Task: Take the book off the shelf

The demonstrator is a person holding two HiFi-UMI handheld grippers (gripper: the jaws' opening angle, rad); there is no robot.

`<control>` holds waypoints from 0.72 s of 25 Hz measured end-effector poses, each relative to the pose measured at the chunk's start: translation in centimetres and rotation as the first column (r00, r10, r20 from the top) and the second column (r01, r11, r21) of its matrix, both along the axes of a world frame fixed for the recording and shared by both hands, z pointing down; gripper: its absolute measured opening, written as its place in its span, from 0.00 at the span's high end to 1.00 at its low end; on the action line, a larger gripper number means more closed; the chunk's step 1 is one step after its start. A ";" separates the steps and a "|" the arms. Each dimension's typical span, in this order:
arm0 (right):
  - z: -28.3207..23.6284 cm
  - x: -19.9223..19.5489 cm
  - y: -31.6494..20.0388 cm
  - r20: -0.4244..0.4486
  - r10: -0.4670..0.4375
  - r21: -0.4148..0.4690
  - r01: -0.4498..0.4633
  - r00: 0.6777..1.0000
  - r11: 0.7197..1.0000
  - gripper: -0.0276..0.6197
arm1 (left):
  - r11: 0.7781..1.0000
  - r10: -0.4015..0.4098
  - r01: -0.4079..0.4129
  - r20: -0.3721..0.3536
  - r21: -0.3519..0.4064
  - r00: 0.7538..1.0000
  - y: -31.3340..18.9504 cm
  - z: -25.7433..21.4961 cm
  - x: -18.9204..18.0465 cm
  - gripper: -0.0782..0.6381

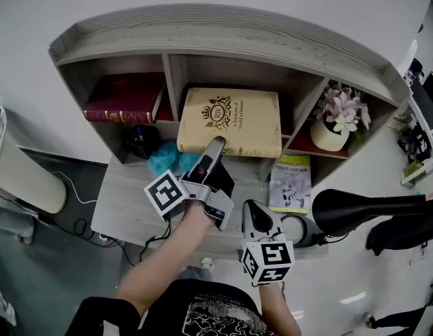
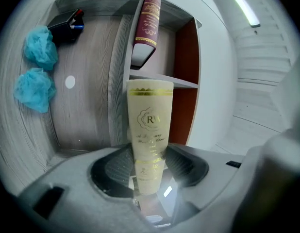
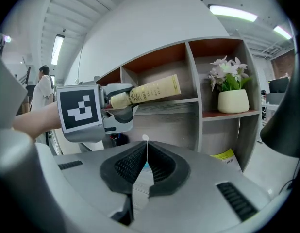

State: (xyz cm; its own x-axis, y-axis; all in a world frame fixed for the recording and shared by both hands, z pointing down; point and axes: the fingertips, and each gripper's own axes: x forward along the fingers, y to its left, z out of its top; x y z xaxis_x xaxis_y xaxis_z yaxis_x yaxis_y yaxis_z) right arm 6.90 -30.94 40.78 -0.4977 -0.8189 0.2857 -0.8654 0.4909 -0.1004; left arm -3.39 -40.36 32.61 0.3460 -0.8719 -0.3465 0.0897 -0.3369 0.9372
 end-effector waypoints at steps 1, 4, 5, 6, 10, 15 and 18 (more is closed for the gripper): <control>-0.1 0.1 0.3 0.003 0.001 0.003 -0.001 1.000 1.000 0.93 | 1.000 0.001 -0.001 0.004 0.007 1.000 0.5 0.0 0.0 0.61; -0.4 0.3 1.3 0.013 0.002 0.014 -0.002 1.000 1.000 0.93 | 1.000 0.002 -0.002 0.014 0.029 1.000 2.0 -0.2 0.2 0.61; -0.6 0.4 1.7 0.017 0.001 0.019 -0.002 1.000 1.000 0.93 | 0.999 0.001 -0.001 0.018 0.036 1.000 2.6 -0.3 0.1 0.61; -0.7 0.3 2.1 0.021 0.000 0.023 -0.001 1.000 1.000 0.93 | 0.999 -0.001 0.000 0.023 0.043 1.000 3.2 -0.3 0.1 0.61; -0.9 0.3 3.6 0.032 -0.003 0.036 0.002 0.999 0.999 0.93 | 0.998 -0.008 0.006 0.029 0.065 1.000 5.6 -0.1 -0.3 0.61; -1.5 0.0 6.1 0.042 -0.012 0.060 0.010 0.999 0.998 0.93 | 0.997 -0.013 0.011 0.029 0.078 1.000 9.0 0.4 -0.8 0.61; -1.9 0.0 7.7 0.044 -0.014 0.073 0.011 0.999 0.997 0.93 | 0.996 -0.018 0.015 0.028 0.083 0.999 11.2 0.7 -1.1 0.61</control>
